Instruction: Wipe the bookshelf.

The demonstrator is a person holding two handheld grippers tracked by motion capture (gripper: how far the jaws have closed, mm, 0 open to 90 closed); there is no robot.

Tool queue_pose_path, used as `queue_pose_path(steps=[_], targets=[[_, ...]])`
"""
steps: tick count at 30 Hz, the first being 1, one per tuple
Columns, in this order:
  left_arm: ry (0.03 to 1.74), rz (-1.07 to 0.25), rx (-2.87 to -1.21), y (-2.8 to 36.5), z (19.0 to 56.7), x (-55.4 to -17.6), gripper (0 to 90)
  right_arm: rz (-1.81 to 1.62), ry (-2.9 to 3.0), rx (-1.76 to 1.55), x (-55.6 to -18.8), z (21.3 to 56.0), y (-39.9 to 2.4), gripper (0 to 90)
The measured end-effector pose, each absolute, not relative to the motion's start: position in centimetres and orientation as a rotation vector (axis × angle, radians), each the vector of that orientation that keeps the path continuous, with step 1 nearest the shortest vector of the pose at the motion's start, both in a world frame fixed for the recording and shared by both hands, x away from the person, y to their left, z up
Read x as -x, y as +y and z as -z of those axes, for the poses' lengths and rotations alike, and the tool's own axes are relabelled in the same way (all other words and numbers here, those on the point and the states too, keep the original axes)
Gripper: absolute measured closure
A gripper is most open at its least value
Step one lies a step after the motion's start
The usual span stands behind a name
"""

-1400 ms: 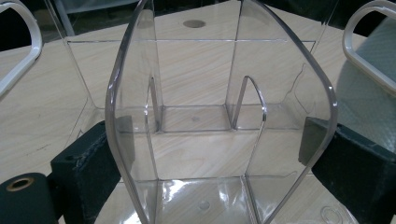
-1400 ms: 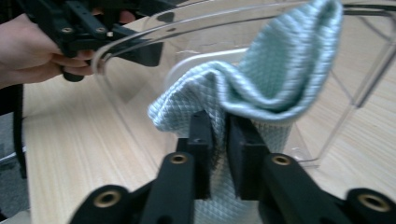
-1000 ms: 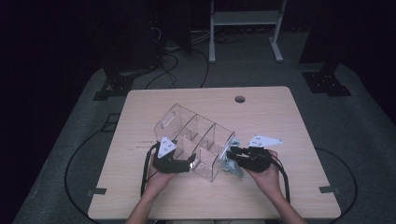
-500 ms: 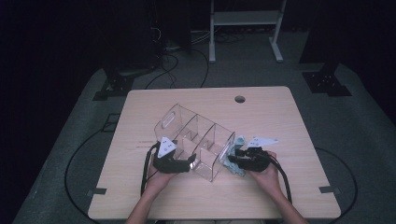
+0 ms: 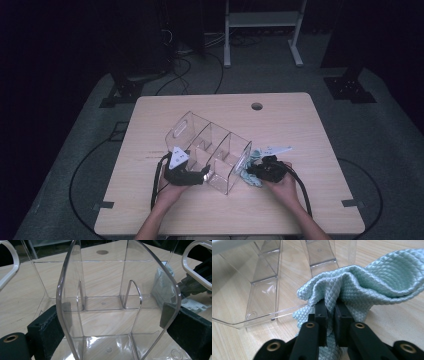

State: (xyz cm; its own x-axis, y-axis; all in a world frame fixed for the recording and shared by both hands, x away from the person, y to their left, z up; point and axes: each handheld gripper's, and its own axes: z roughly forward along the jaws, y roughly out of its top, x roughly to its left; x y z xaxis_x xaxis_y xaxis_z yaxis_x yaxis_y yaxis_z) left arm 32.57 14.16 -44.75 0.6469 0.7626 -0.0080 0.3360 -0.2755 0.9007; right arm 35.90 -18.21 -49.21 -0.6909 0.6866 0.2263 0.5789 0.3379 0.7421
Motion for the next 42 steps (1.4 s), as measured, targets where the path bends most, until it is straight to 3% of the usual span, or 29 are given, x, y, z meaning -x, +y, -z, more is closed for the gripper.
queue_pose_path(steps=[8, 16, 42], targets=[[0.869, -0.535, -1.871, 14.2, 44.8, -32.6, 6.6, -1.41, 2.43, -1.039, -33.4, 45.9, -17.6, 84.9], [0.866, -0.532, -1.873, 14.2, 44.8, -32.6, 6.7, -1.483, 2.332, -1.004, -33.4, 43.0, -18.4, 85.0], [0.86, -0.52, -1.873, 14.3, 44.8, -32.6, 6.0, -1.449, 2.346, -0.999, -33.7, 43.3, -18.4, 85.0]])
